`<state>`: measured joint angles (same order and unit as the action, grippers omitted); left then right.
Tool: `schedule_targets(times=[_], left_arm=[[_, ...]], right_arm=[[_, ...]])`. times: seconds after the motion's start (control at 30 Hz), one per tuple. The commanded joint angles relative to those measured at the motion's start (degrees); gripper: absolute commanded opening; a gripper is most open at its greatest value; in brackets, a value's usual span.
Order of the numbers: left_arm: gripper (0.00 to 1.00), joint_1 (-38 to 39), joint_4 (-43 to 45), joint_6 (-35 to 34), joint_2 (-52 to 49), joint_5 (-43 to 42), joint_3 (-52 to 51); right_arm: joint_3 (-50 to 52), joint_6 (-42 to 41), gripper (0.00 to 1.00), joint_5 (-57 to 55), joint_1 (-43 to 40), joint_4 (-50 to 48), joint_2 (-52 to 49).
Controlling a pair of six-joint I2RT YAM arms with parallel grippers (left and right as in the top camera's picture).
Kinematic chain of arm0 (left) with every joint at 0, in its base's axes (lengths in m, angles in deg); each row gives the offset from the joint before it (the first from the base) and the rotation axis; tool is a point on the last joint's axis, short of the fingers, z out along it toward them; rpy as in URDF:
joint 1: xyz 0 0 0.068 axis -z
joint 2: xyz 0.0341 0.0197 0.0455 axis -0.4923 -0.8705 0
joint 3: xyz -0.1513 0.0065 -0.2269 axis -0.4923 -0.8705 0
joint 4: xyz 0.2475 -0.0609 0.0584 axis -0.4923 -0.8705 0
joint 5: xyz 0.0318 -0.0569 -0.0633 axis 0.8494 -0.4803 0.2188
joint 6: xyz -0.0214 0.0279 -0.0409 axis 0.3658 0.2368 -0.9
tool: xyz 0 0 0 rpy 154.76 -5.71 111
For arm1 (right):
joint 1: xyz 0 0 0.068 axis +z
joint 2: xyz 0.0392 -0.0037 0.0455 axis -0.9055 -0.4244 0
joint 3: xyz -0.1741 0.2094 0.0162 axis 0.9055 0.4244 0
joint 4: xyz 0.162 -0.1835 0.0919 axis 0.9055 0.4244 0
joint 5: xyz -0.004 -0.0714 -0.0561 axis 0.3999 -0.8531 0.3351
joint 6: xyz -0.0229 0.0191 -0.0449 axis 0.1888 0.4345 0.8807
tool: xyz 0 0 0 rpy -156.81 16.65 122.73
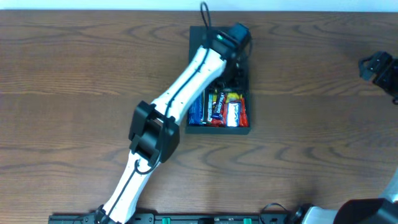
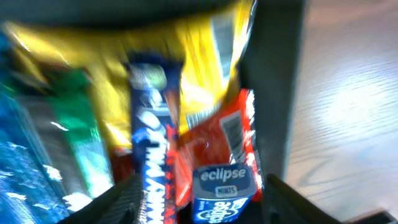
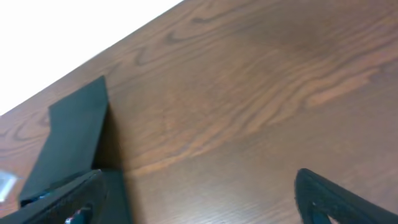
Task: Pack container
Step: 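Carry the mints tin with the left gripper into the box and release, then grip the lid edges with both grippers and swing the lid over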
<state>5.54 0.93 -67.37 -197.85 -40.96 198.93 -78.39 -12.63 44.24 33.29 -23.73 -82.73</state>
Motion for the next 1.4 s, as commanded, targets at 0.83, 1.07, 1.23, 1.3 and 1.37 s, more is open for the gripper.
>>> schedule_targets(times=[0.83, 1.07, 1.23, 1.3, 1.37], left_arm=[[0.06, -28.7, 9.3, -1.4, -14.2, -15.3, 9.5], [0.06, -27.1, 10.6, -2.4, -20.4, -21.0, 9.5], [0.06, -25.9, 11.0, -2.6, -21.4, -22.3, 9.5], [0.06, -25.3, 12.0, -2.6, -21.4, -22.6, 9.5], [0.06, -24.6, 13.5, -2.6, -21.4, -24.6, 9.5]], right_arm=[[0.8, -12.4, 0.02, 11.9, 25.5, -23.6, -35.3], [0.7, -16.3, 0.02, 18.0, 27.9, -27.0, -43.1], [0.7, -17.7, 0.01, 19.8, 29.3, -28.7, -45.5], [0.7, -17.7, 0.02, 21.1, 30.1, -30.1, -46.1], [0.7, -17.7, 0.01, 23.3, 30.9, -32.3, -46.4]])
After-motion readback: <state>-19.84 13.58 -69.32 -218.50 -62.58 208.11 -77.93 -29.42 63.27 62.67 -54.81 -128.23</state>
